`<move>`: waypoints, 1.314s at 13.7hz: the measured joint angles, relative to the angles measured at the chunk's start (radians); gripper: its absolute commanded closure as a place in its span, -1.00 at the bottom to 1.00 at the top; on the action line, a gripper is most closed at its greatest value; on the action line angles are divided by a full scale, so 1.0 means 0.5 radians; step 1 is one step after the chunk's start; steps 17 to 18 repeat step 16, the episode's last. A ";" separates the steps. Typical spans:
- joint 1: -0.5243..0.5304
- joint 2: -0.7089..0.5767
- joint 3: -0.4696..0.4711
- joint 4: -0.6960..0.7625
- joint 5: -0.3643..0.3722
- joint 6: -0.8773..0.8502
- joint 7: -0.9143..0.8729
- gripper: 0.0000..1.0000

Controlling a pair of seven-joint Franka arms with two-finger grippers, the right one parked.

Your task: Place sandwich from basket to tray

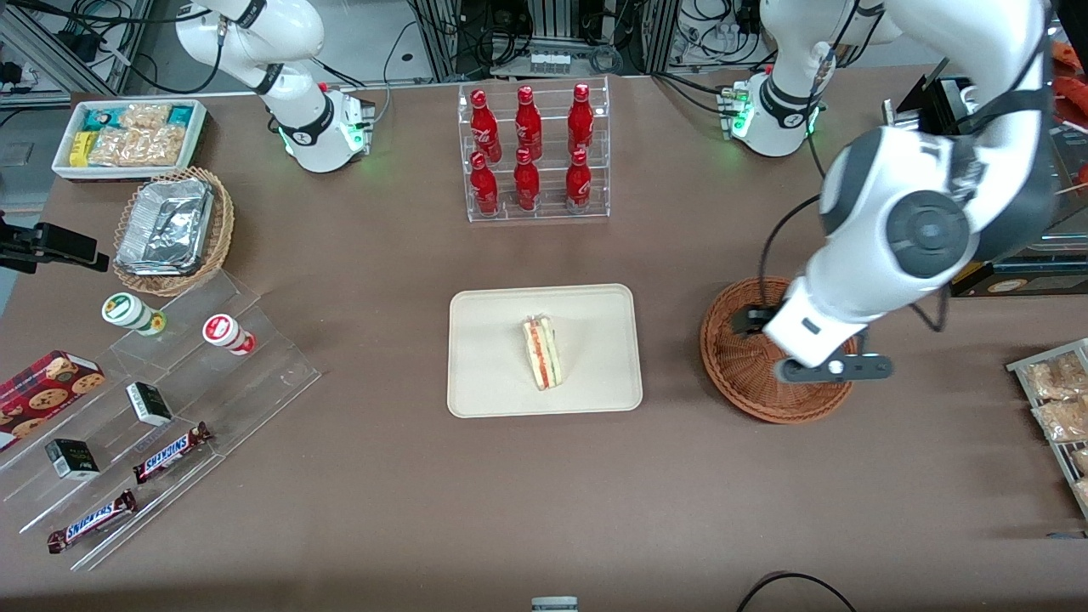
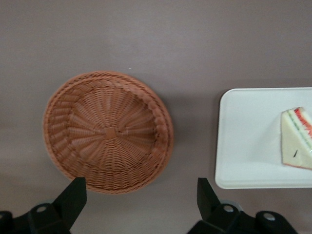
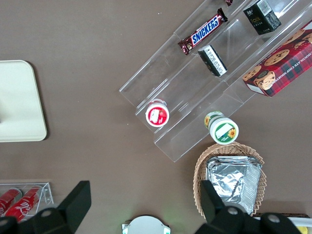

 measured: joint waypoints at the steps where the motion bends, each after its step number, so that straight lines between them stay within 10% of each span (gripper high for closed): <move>1: 0.039 -0.032 0.001 -0.001 0.000 -0.054 0.067 -1.00; 18: 0.395 -0.512 0.000 -0.016 -0.001 -0.585 0.578 -1.00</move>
